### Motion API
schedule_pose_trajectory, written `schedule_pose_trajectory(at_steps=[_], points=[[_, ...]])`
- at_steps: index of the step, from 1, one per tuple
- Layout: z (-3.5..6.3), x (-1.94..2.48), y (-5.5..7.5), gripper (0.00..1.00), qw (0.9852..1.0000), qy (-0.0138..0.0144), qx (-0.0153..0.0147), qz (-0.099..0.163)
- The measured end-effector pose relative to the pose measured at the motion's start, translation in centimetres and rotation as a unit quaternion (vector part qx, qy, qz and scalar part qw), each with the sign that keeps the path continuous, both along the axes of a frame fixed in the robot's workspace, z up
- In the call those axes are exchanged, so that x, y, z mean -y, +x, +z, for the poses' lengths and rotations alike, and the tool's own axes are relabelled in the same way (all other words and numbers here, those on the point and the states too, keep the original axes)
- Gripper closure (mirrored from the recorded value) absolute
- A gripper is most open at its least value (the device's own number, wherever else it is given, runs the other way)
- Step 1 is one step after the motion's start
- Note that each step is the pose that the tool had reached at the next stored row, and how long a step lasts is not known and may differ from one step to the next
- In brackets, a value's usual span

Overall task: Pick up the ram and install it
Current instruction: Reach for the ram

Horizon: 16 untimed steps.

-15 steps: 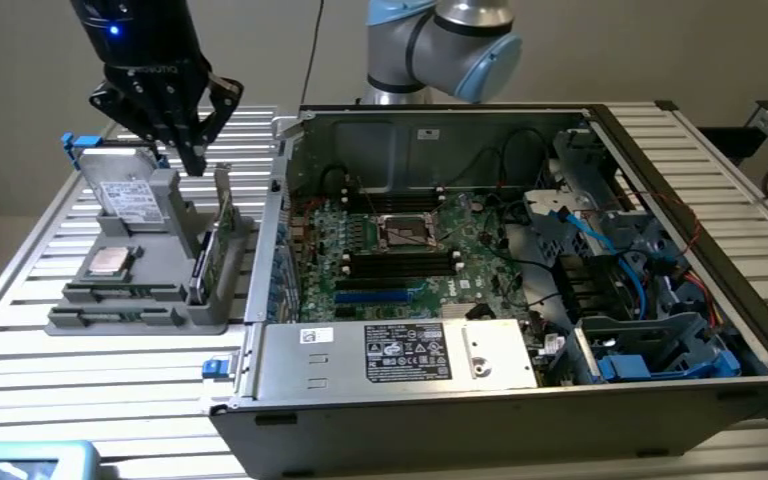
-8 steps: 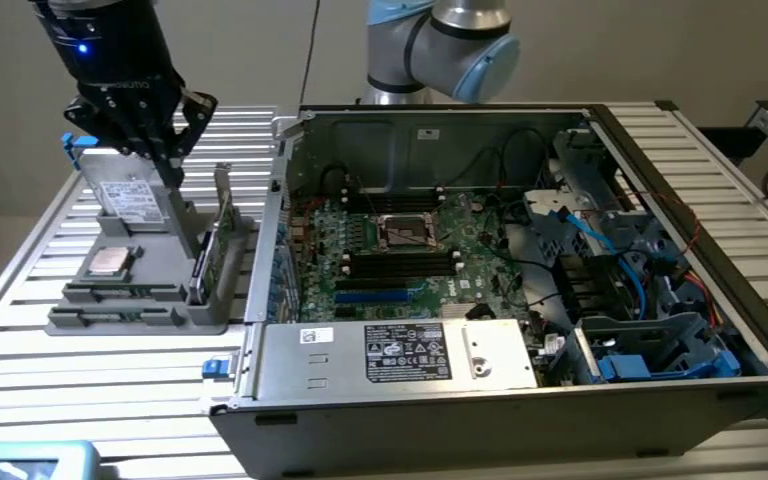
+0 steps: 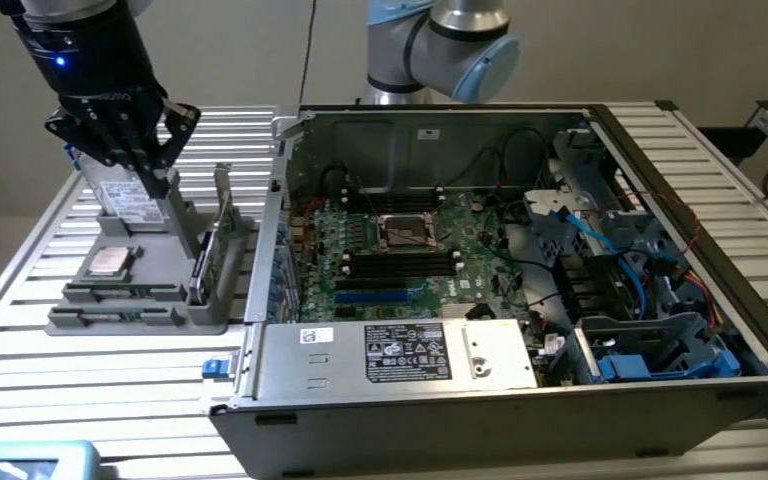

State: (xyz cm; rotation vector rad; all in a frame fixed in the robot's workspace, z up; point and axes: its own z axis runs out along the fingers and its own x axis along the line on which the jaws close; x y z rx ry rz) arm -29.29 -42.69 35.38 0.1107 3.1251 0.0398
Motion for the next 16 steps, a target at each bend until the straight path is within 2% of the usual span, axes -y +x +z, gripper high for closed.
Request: schedule_pose_trajectory(at_steps=[4, 12, 16], points=[[-0.26, 0.25, -0.8, 0.89, 1.0000, -0.0052, -0.0004, 0.000], [-1.25, 0.38, -3.5, 0.89, 0.9999, -0.0108, -0.0008, 0.000], [-1.71, 0.41, -4.4, 0.89, 0.9999, -0.0143, -0.0009, 0.000]])
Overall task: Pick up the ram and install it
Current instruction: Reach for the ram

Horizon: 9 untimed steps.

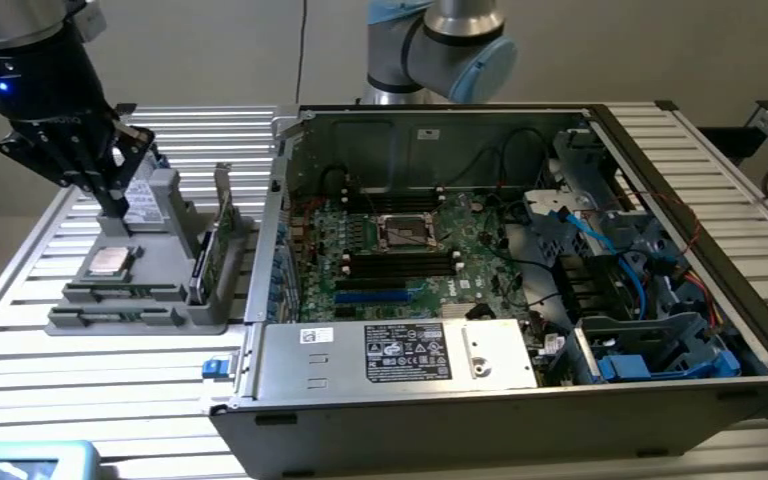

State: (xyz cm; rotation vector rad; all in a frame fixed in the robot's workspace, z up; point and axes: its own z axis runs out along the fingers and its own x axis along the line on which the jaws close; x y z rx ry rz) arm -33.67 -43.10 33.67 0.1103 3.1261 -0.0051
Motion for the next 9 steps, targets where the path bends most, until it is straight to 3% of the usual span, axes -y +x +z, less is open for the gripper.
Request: schedule_pose_trajectory(at_steps=[9], points=[[-1.36, -0.01, -0.5, 0.89, 1.0000, -0.0058, -0.0001, 0.000]])
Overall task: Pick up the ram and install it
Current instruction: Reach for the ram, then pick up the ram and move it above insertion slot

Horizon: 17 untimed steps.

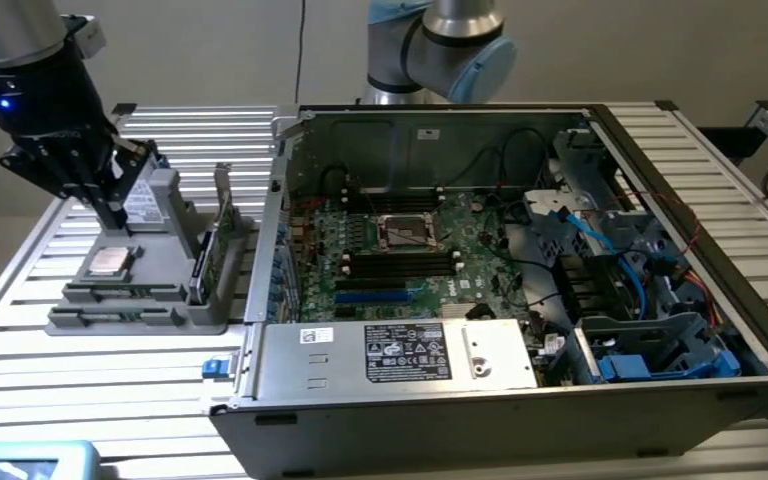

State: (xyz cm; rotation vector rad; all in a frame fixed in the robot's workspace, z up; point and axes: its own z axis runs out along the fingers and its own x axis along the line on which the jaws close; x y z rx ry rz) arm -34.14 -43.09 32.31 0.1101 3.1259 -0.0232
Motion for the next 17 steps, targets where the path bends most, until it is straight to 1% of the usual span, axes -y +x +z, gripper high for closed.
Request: schedule_pose_trajectory(at_steps=[2, 11, 12, 14, 17], points=[[-0.07, 0.00, 0.01, 0.89, 1.0000, -0.0012, -0.0001, 0.000], [-0.12, -0.02, -0.09, 0.89, 1.0000, -0.0011, 0.0002, 0.000], [-0.14, -0.13, -0.15, 0.89, 1.0000, -0.0021, 0.0003, 0.001], [-0.16, -0.14, -0.16, 0.89, 0.9999, -0.0024, 0.0002, 0.016], [-0.28, -0.15, -0.16, 0.89, 0.9990, -0.0024, 0.0003, 0.044]])
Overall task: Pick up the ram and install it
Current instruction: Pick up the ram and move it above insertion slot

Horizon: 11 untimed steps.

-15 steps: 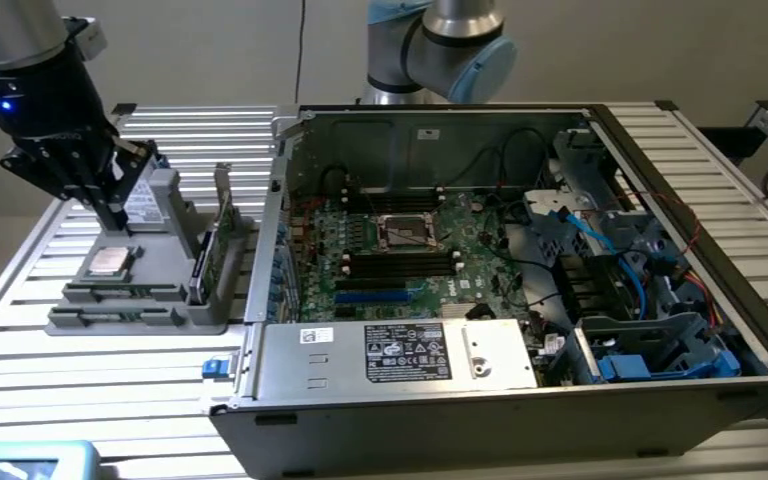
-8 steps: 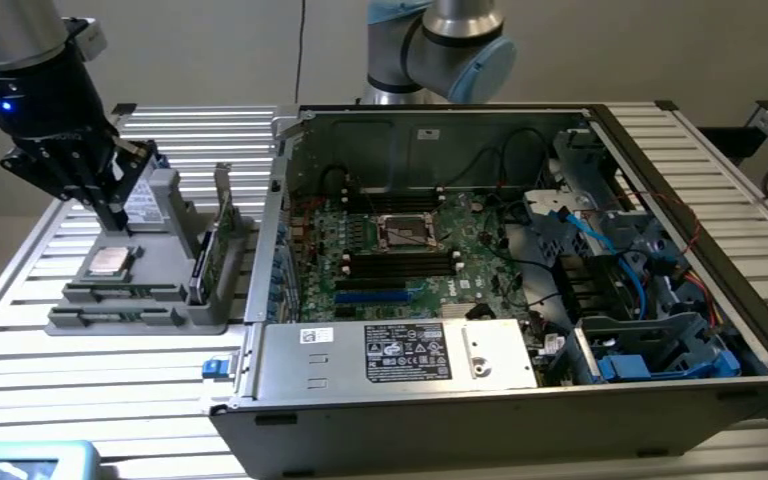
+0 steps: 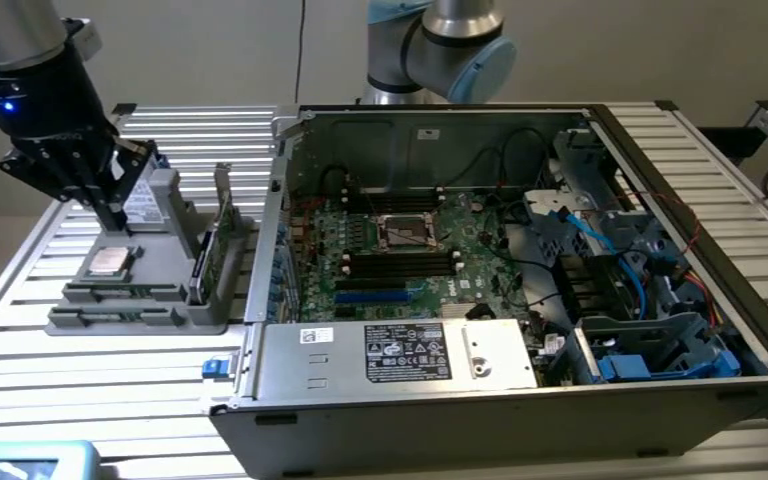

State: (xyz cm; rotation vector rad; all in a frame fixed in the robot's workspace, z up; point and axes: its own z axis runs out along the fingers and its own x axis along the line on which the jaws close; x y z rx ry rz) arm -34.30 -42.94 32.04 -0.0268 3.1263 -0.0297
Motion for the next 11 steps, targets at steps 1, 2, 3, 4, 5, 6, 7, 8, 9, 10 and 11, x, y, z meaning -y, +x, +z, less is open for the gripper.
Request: schedule_pose_trajectory(at_steps=[1, 2, 3, 4, 5, 6, 7, 8, 9, 10, 11], points=[[-0.03, 0.00, 0.00, 0.89, 1.0000, 0.0000, 0.0000, 0.009], [-0.07, 0.00, 0.00, 0.89, 0.9998, 0.0000, 0.0000, 0.018], [-0.11, 0.00, 0.00, 0.89, 0.9996, 0.0001, 0.0000, 0.027], [-0.14, 0.00, 0.00, 0.89, 0.9993, 0.0003, 0.0000, 0.037], [-0.17, 0.00, -0.01, 0.89, 0.9990, 0.0005, -0.0001, 0.046], [-0.20, 0.00, -0.01, 0.89, 0.9985, 0.0009, 0.0000, 0.055], [-0.23, 0.00, 0.00, 0.89, 0.9980, 0.0013, 0.0000, 0.064], [-0.26, 0.00, 0.00, 0.89, 0.9974, 0.0017, 0.0000, 0.073], [-0.28, 0.00, 0.00, 0.89, 0.9967, 0.0019, 0.0000, 0.082], [-0.31, 0.00, 0.00, 0.89, 0.9959, 0.0021, 0.0001, 0.091], [-0.33, 0.00, 0.00, 0.89, 0.9950, 0.0021, 0.0000, 0.100]])
